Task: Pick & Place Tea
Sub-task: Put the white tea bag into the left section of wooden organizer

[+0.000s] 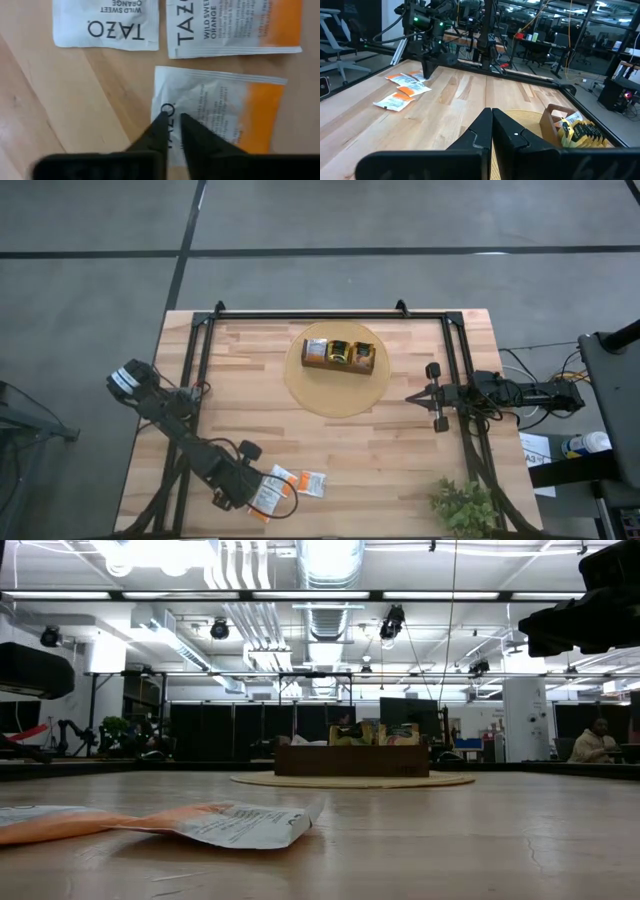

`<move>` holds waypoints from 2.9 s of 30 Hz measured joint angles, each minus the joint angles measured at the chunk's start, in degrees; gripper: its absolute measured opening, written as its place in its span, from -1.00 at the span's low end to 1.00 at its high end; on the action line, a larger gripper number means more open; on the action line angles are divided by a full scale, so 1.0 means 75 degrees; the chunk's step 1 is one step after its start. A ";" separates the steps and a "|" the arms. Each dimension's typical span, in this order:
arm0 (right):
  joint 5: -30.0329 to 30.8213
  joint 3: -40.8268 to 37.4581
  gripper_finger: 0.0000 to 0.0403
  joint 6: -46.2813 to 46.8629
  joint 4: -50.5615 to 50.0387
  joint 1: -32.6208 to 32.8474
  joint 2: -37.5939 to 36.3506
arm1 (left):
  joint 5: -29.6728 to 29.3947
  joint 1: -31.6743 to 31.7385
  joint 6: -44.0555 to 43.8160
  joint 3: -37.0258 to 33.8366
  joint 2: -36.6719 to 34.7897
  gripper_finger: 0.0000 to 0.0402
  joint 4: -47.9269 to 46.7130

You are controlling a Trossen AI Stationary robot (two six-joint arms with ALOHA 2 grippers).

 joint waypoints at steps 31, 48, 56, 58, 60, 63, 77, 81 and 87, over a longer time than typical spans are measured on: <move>0.0000 -0.0001 -0.96 0.0000 -0.0001 -0.0001 -0.0002 | 0.0233 -0.0001 -0.1086 0.0947 -0.0082 -0.92 -0.1236; 0.0000 -0.0002 -0.96 0.0000 0.0000 -0.0002 -0.0002 | 0.0194 -0.0111 -0.2495 0.0813 -0.0093 0.06 -0.1514; 0.0000 -0.0003 -0.96 0.0000 0.0001 -0.0001 -0.0002 | 0.0032 -0.0114 -0.3419 0.0662 -0.0093 0.10 -0.1540; 0.0000 -0.0001 -0.96 0.0000 -0.0002 -0.0001 -0.0001 | -0.0057 -0.0111 -0.3498 0.0662 -0.0093 0.10 -0.1594; 0.0000 -0.0002 -0.96 0.0000 -0.0001 0.0000 0.0000 | -0.0088 -0.0108 -0.3569 0.0662 -0.0093 0.10 -0.1593; 0.0000 0.0000 -0.96 0.0000 0.0001 0.0000 -0.0002 | -0.0090 -0.0108 -0.3675 0.0640 -0.0093 0.10 -0.1609; 0.0000 -0.0001 -0.96 0.0000 -0.0001 0.0000 -0.0001 | -0.0172 -0.0043 -0.3865 -0.0053 -0.0111 0.10 -0.0820; 0.0000 -0.0002 -0.96 0.0000 0.0001 -0.0003 -0.0001 | -0.0173 -0.0041 -0.3857 -0.0083 -0.0114 0.10 -0.0791; 0.0000 0.0000 -0.96 0.0000 -0.0001 -0.0002 -0.0001 | -0.0128 -0.0020 -0.3742 -0.0096 -0.0114 -0.07 -0.0794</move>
